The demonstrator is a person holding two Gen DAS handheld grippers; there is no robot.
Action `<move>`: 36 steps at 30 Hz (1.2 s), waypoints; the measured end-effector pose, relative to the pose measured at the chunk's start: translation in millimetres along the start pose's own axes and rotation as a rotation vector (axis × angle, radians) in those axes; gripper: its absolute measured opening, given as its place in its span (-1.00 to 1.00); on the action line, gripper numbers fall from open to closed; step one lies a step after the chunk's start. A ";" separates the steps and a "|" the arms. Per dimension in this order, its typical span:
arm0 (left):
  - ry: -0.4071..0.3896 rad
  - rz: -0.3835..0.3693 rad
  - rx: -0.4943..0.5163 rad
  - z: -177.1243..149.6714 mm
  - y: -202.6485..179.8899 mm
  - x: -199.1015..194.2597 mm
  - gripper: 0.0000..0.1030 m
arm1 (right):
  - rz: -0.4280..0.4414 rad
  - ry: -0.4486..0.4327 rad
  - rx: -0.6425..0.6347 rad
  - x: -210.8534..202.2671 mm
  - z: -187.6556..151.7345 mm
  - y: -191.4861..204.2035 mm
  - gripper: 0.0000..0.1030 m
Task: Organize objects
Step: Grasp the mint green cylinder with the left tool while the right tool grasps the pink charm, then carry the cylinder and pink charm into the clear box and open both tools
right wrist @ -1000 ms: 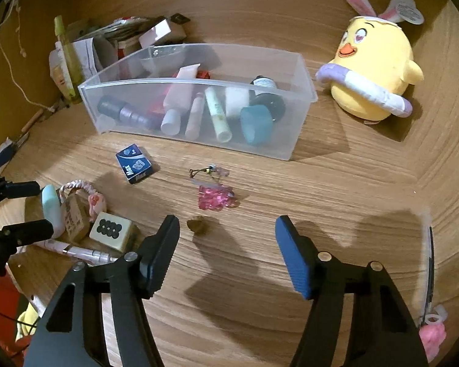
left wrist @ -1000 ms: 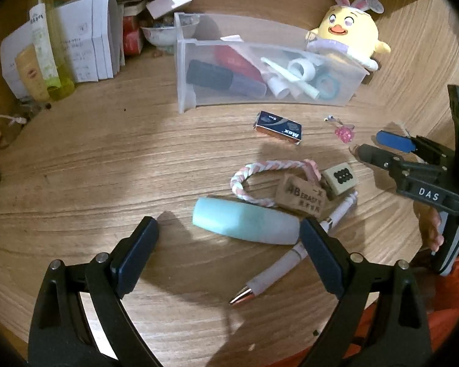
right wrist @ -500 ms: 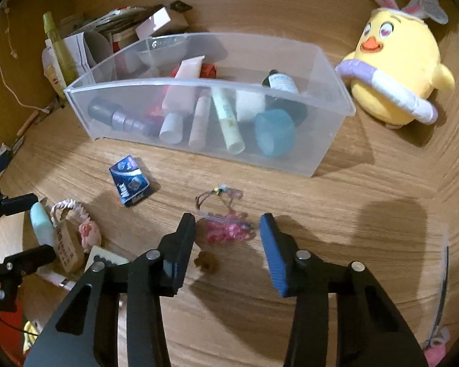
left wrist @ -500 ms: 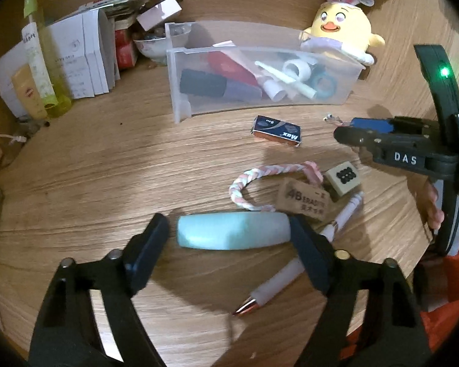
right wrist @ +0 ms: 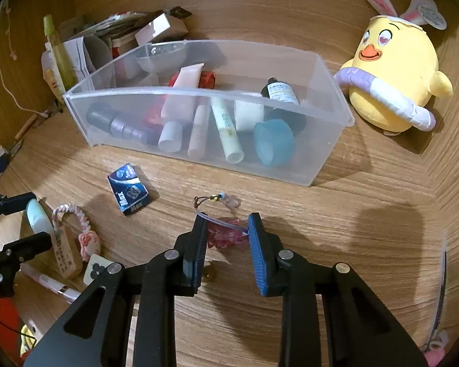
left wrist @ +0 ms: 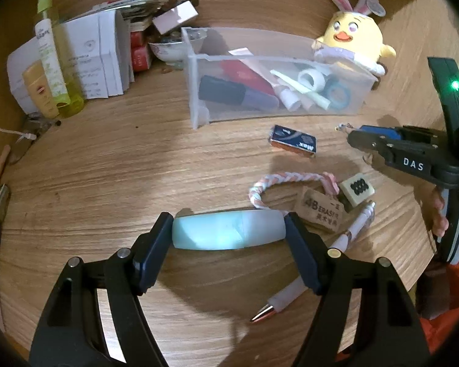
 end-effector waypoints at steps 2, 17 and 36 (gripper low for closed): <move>-0.015 -0.003 -0.009 3.3 2.4 -4.9 0.42 | 0.017 -0.011 0.010 -3.9 2.5 -0.7 -0.53; -0.177 -0.065 -0.036 57.7 -1.1 -41.0 0.42 | 0.043 -0.188 0.033 -64.0 28.8 -5.6 -0.53; -0.287 -0.096 -0.050 119.0 -7.3 -62.3 0.42 | 0.052 -0.365 0.015 -112.3 79.0 -6.0 -0.53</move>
Point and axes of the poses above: each gripper's, at about its wrist camera, not at the fingertips, and x roughly the way its jaws point, y to its left, z to its top, the point moved 5 cm from there along x, roughly the way its jaws point, and after that the axes turned 8 degrees about y, right-handed, at the moved point
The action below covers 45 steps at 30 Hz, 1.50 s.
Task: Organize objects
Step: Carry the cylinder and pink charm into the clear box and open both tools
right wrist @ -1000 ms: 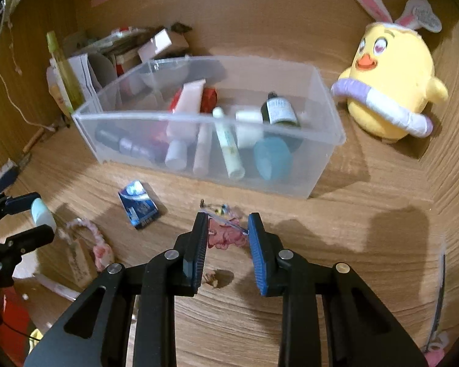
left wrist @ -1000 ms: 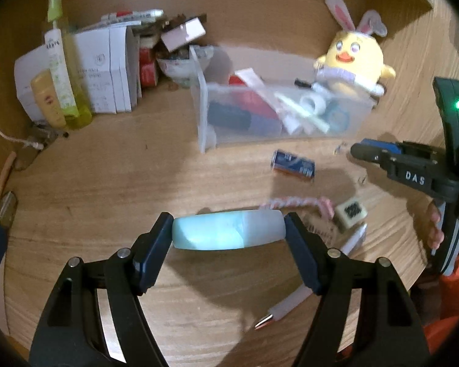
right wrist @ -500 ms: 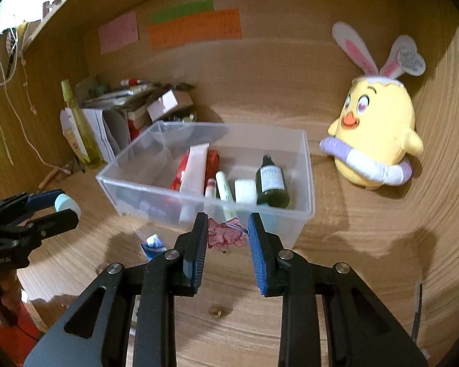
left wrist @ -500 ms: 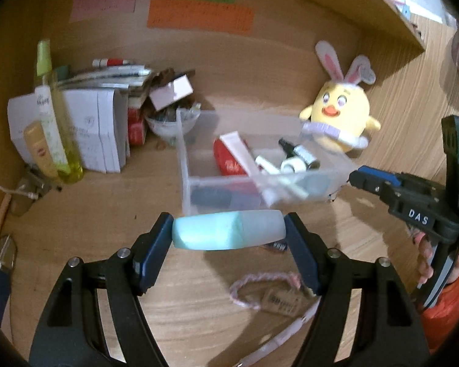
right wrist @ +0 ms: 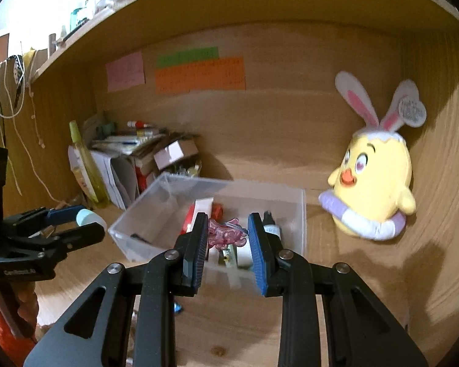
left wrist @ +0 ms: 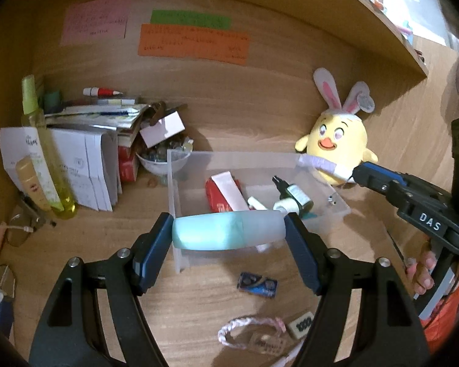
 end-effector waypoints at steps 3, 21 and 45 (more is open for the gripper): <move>-0.001 0.001 -0.008 7.4 0.6 4.2 0.42 | -0.002 -0.015 -0.005 1.1 8.5 -0.9 -0.53; 0.106 0.051 0.032 20.7 -9.5 63.8 0.42 | 0.023 0.135 -0.047 75.8 -0.9 -0.6 -0.53; 0.169 0.032 0.030 15.9 -2.4 96.8 0.56 | -0.029 0.241 -0.020 113.3 -21.5 -25.6 -0.53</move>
Point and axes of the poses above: each gripper's, at about its wrist camera, not at the fingertips, and x roughly the way its jaws point, y to its left, z to its top, the point moved 5 cm from there along x, roughly the way its jaws point, and after that the axes turned 8 degrees about y, right-handed, at the moved point
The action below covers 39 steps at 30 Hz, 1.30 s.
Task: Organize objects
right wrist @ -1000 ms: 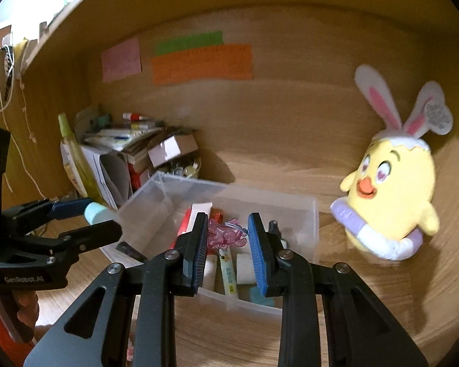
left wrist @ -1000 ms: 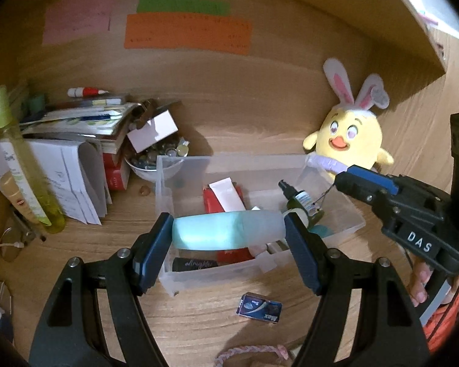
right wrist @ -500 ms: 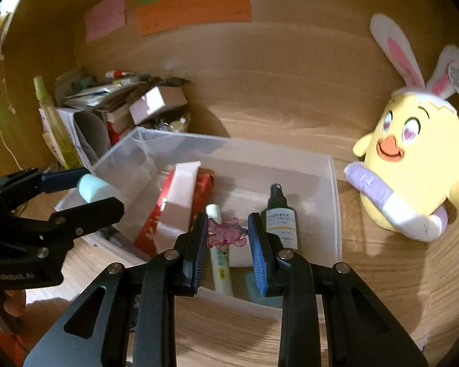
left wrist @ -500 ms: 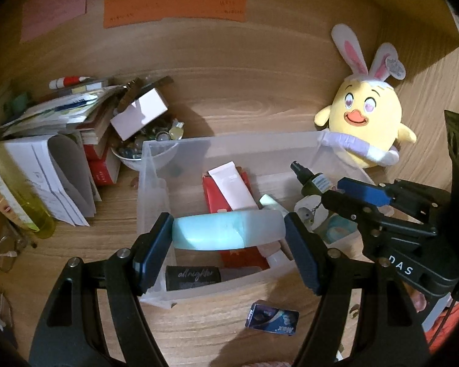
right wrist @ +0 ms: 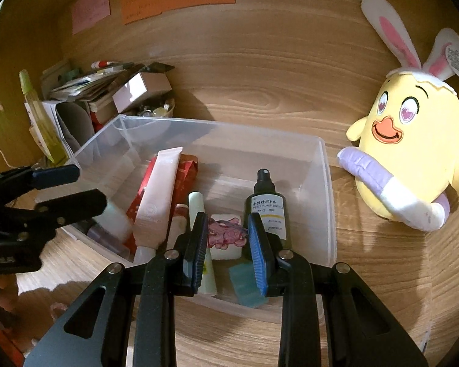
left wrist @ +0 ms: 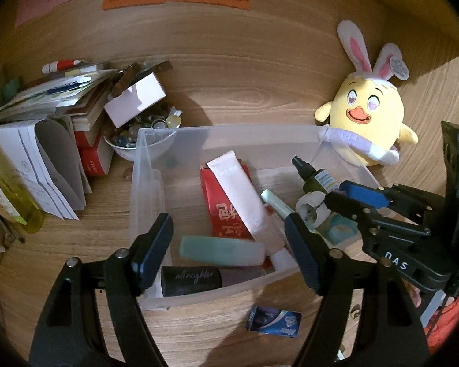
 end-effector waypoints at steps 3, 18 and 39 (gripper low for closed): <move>-0.004 0.010 -0.003 0.0 0.7 -1.7 0.60 | -0.006 0.002 -0.006 0.0 0.4 0.1 -0.53; -0.056 0.019 0.009 -20.9 -2.3 -35.7 0.80 | -0.052 -0.025 -0.030 -19.5 -6.3 1.9 -0.15; 0.010 0.024 -0.015 -70.6 0.7 -53.2 0.89 | -0.090 -0.084 -0.003 -75.7 -54.9 -4.3 0.26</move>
Point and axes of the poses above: each gripper's, at about its wrist camera, not at the fingertips, and x roughly the way its jaws point, y to its left, z to its top, the point moved 5 cm from there along x, roughly the way its jaws point, and after that the axes turned 8 degrees about y, right-handed, at the moved point
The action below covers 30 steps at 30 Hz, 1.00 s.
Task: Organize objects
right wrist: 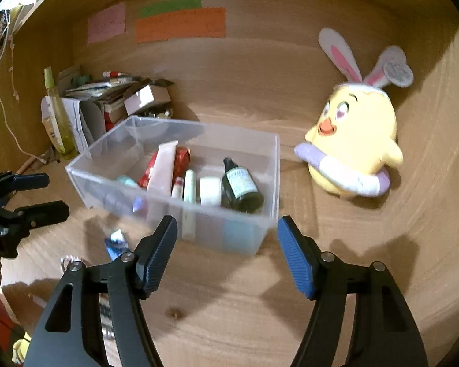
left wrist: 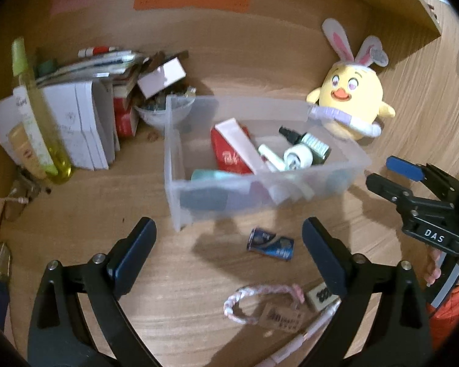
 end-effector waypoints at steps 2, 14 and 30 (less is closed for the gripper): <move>0.022 -0.002 -0.001 -7.8 1.3 2.7 0.89 | 0.008 0.017 0.008 0.5 -9.7 -0.3 0.26; 0.122 -0.027 0.010 -60.3 -8.3 9.4 0.89 | 0.024 0.120 0.001 11.7 -59.7 7.9 0.25; 0.159 -0.081 0.145 -83.8 -43.9 16.0 0.28 | 0.124 0.195 -0.052 28.0 -69.2 35.8 -0.40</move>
Point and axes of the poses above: each gripper's, at about its wrist camera, not at the fingertips, and x roughly the way its jaws point, y to its left, z to its top, the point moved 5 cm from there along x, roughly the way its jaws point, and after that the axes turned 8 degrees about y, right-handed, at the moved point
